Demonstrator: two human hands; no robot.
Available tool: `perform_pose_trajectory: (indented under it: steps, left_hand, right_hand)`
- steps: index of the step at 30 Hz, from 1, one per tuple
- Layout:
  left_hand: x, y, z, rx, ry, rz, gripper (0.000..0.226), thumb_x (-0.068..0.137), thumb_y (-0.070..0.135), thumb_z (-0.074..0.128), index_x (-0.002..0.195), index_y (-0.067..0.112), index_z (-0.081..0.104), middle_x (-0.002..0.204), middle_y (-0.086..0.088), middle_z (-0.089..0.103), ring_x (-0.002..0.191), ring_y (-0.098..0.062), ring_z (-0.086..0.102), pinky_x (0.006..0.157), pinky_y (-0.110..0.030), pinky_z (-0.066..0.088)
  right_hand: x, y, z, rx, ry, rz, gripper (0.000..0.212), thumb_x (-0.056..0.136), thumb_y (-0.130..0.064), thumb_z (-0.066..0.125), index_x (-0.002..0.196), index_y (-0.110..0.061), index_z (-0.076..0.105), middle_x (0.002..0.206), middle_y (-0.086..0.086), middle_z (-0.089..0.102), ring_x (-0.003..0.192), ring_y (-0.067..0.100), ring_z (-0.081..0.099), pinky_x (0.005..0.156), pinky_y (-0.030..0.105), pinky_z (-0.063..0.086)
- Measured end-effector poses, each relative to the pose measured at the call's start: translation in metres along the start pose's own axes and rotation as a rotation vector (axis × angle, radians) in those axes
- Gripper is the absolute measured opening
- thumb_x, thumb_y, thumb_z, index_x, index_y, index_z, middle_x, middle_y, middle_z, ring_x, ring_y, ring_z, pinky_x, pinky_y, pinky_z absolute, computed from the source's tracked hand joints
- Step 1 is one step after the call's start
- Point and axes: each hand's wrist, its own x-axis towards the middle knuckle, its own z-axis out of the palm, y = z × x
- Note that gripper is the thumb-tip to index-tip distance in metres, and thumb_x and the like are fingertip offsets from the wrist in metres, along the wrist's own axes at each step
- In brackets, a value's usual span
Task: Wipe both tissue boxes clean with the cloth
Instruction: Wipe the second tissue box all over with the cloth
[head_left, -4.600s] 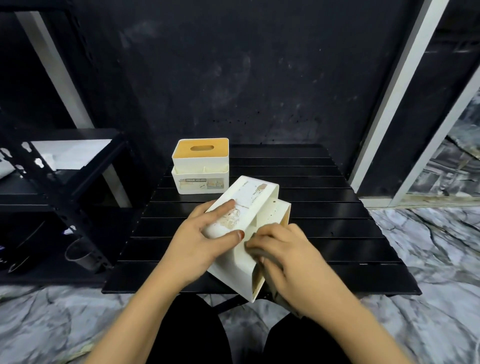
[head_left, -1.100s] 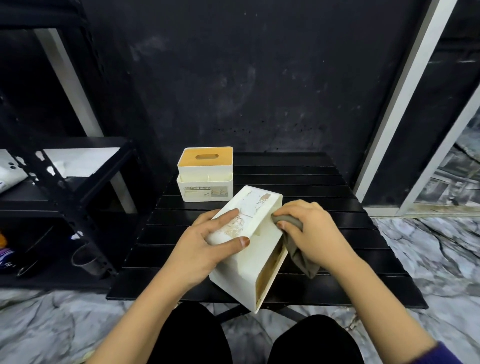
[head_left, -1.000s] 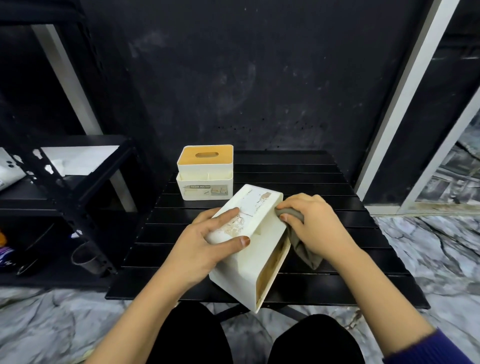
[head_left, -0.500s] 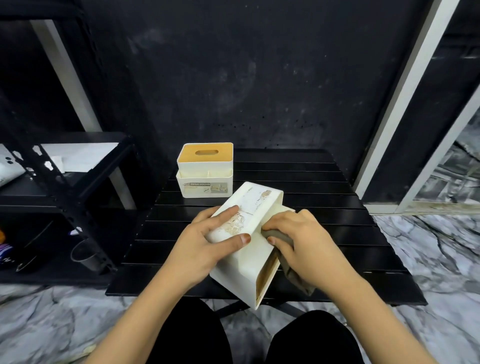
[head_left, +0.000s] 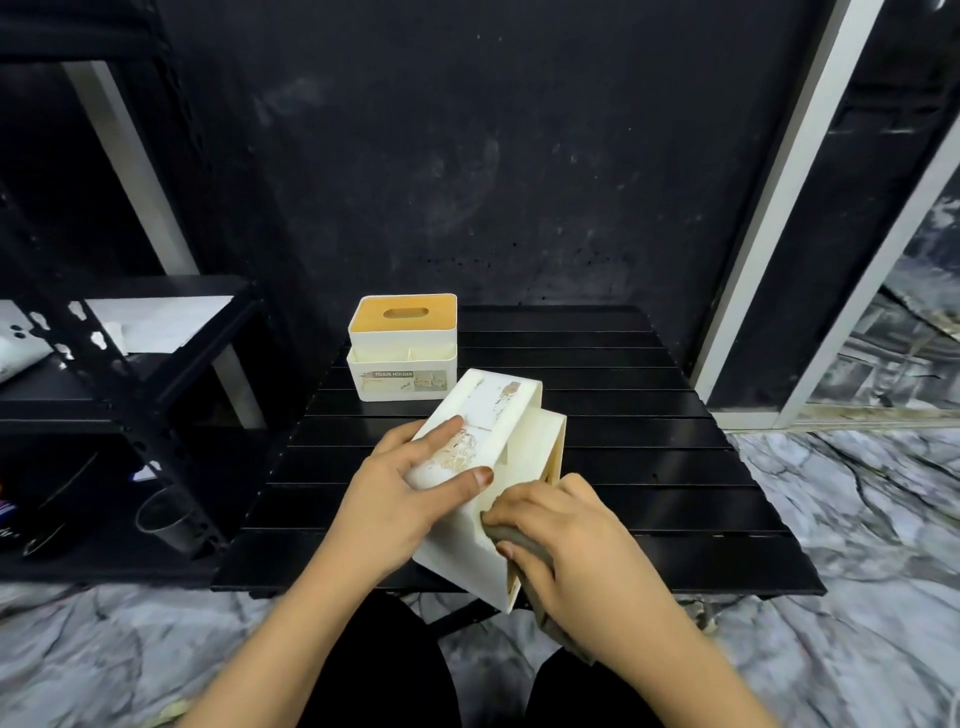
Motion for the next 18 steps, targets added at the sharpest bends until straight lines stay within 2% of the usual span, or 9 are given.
perform_pose_trajectory:
  steps: [4,9,12,15,17,18]
  left_hand:
    - [-0.003,0.003,0.002,0.031,0.043,-0.011,0.057,0.066,0.032,0.079,0.12,0.028,0.062,0.12,0.019,0.049,0.102,0.018,0.046,0.075,0.008,0.032]
    - [-0.009,0.007,0.004,0.213,0.109,-0.008,0.077,0.054,0.066,0.064,0.124,0.037,0.058,0.115,0.026,0.046,0.111,0.003,0.047,0.083,-0.006,0.033]
    - [-0.015,0.015,0.007,0.473,0.129,-0.015,0.082,0.059,0.078,0.046,0.133,0.042,0.047,0.115,0.018,0.044,0.106,-0.005,0.05,0.086,-0.022,0.042]
    - [-0.023,0.023,0.006,0.904,0.114,0.01,0.082,0.068,0.083,0.017,0.139,0.045,0.035,0.106,0.007,0.045,0.092,-0.017,0.057,0.084,-0.032,0.045]
    - [-0.024,0.023,0.002,1.041,0.173,0.126,0.076,0.078,0.079,0.01,0.13,0.041,0.05,0.092,0.003,0.051,0.081,-0.02,0.06,0.074,-0.034,0.044]
    - [-0.023,0.022,-0.001,1.034,0.199,0.199,0.07,0.082,0.072,0.015,0.119,0.037,0.062,0.084,0.003,0.054,0.075,-0.021,0.06,0.067,-0.034,0.042]
  right_hand:
    - [-0.007,-0.003,0.003,-0.145,0.038,-0.081,0.016,0.086,-0.028,0.046,0.093,-0.031,0.06,0.098,-0.019,0.059,0.072,0.013,0.043,0.056,0.028,0.047]
    - [-0.025,0.0,0.015,-0.269,0.124,-0.114,0.027,0.076,-0.019,0.062,0.102,-0.027,0.06,0.109,-0.015,0.061,0.083,0.016,0.048,0.057,0.028,0.046]
    - [-0.038,0.001,0.021,-0.321,0.117,-0.073,0.022,0.08,-0.021,0.053,0.098,-0.028,0.063,0.11,-0.015,0.061,0.086,0.015,0.046,0.059,0.025,0.041]
    - [-0.044,0.011,0.024,-0.289,0.121,0.019,0.02,0.08,-0.026,0.05,0.093,-0.028,0.065,0.106,-0.016,0.06,0.082,0.014,0.045,0.054,0.026,0.044]
    - [-0.045,0.017,0.022,-0.13,0.158,0.123,0.021,0.082,-0.031,0.048,0.094,-0.029,0.065,0.105,-0.02,0.054,0.079,0.011,0.043,0.064,0.022,0.046]
    - [-0.043,0.018,0.018,-0.018,0.183,0.202,0.022,0.082,-0.033,0.047,0.096,-0.031,0.064,0.105,-0.022,0.053,0.081,0.007,0.044,0.072,0.015,0.043]
